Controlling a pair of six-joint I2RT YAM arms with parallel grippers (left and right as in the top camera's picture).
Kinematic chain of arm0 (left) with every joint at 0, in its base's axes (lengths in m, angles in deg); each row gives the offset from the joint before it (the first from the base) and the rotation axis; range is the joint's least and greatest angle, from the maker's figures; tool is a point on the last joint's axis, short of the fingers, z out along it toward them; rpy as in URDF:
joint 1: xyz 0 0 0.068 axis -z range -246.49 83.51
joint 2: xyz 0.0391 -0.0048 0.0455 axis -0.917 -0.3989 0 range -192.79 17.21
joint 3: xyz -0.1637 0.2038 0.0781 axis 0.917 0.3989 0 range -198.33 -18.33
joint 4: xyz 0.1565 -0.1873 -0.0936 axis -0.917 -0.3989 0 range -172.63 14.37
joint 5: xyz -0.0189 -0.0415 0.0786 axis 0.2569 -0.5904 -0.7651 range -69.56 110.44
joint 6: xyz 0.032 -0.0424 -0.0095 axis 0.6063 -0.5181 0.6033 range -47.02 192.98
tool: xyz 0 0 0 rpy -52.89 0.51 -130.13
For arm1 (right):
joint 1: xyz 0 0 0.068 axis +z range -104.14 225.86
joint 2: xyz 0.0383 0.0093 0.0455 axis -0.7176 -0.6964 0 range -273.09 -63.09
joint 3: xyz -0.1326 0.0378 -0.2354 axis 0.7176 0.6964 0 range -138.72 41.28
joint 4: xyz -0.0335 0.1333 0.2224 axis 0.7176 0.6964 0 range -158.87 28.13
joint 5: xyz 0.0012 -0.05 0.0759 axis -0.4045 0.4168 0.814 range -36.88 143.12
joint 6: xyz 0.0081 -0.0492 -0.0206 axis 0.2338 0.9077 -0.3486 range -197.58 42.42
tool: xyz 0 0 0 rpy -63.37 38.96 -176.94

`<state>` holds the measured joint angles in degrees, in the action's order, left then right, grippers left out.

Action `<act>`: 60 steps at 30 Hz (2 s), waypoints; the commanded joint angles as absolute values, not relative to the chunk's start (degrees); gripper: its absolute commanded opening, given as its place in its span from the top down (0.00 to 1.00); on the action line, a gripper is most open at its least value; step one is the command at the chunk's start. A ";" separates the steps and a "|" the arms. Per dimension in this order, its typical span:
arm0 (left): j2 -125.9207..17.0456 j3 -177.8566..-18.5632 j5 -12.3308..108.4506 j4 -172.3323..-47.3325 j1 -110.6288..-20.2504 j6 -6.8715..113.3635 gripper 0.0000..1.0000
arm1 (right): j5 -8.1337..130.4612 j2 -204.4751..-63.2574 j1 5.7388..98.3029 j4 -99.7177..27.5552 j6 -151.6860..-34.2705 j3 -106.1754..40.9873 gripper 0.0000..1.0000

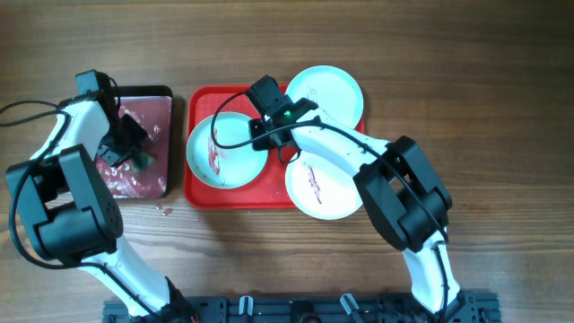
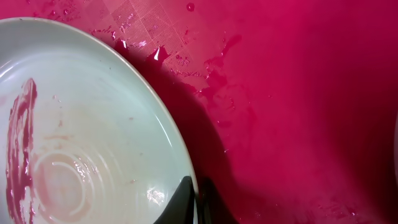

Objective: Clean dirty plates on tray and stack at the side
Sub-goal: 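Scrub the light-blue plate with the sponge while right gripper holds it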

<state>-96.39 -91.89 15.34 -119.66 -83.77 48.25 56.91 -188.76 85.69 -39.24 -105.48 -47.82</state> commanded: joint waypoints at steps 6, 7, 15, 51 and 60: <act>-86.23 -94.21 24.37 -125.65 -83.96 59.64 0.96 | 58.88 -191.45 85.30 -38.89 -104.39 -47.66 0.96; -84.96 -94.21 26.49 -126.37 -83.96 61.82 0.96 | 60.87 -191.45 84.69 -38.96 -104.32 -47.71 0.96; -82.91 -91.17 41.92 -124.16 -70.11 69.52 0.96 | 71.21 -191.45 80.71 -38.74 -101.52 -47.71 0.95; -89.44 -74.50 47.60 -106.70 -56.34 63.29 0.96 | 73.61 -191.45 80.27 -39.22 -101.57 -47.69 0.96; -89.46 -74.50 11.95 -99.07 -56.64 42.28 0.96 | 73.76 -191.45 80.27 -39.22 -101.59 -47.69 0.96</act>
